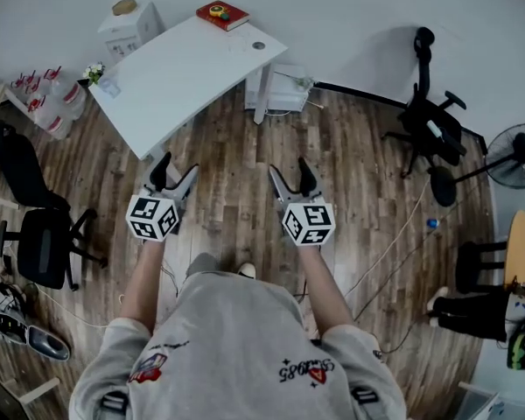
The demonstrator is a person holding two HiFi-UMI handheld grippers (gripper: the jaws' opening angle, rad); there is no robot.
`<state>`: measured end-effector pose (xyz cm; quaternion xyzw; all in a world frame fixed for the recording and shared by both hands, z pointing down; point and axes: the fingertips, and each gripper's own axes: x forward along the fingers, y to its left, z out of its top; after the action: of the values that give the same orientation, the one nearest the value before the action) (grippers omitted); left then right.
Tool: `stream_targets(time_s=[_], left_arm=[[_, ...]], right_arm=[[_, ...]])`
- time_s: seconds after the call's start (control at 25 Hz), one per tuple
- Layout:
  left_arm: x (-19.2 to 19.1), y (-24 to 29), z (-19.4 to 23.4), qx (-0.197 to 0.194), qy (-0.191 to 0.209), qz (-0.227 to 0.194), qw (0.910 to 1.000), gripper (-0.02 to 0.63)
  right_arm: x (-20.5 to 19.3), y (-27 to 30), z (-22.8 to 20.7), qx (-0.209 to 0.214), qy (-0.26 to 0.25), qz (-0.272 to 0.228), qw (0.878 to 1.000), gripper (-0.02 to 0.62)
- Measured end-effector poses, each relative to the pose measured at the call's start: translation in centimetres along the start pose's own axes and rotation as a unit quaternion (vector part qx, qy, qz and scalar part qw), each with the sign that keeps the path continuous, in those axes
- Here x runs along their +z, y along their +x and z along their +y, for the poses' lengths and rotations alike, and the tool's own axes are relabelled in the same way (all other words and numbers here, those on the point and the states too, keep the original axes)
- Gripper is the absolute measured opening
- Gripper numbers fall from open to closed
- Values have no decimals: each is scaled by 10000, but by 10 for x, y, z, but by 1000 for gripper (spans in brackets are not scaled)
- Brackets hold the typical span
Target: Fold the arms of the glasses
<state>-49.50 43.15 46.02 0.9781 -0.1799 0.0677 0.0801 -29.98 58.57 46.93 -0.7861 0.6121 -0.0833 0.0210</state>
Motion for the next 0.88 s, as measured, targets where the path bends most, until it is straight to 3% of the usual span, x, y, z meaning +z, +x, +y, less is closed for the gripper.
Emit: stream_targets(time_s=[0.24, 0.4, 0.6, 0.88], left_arm=[[-19, 28, -2, 91, -7, 353, 9993, 322], [-15, 66, 14, 106, -28, 316, 9994, 322], [-6, 134, 46, 3, 14, 292, 9996, 321], [27, 255, 105, -309, -43, 279, 9991, 321]], right_arm=[[-7, 22, -39, 4, 202, 132, 9997, 311], [-8, 51, -56, 9, 212, 154, 9997, 306], [-9, 108, -82, -87, 252, 236, 9994, 307], [24, 213, -139, -358, 243, 217, 9988, 305]])
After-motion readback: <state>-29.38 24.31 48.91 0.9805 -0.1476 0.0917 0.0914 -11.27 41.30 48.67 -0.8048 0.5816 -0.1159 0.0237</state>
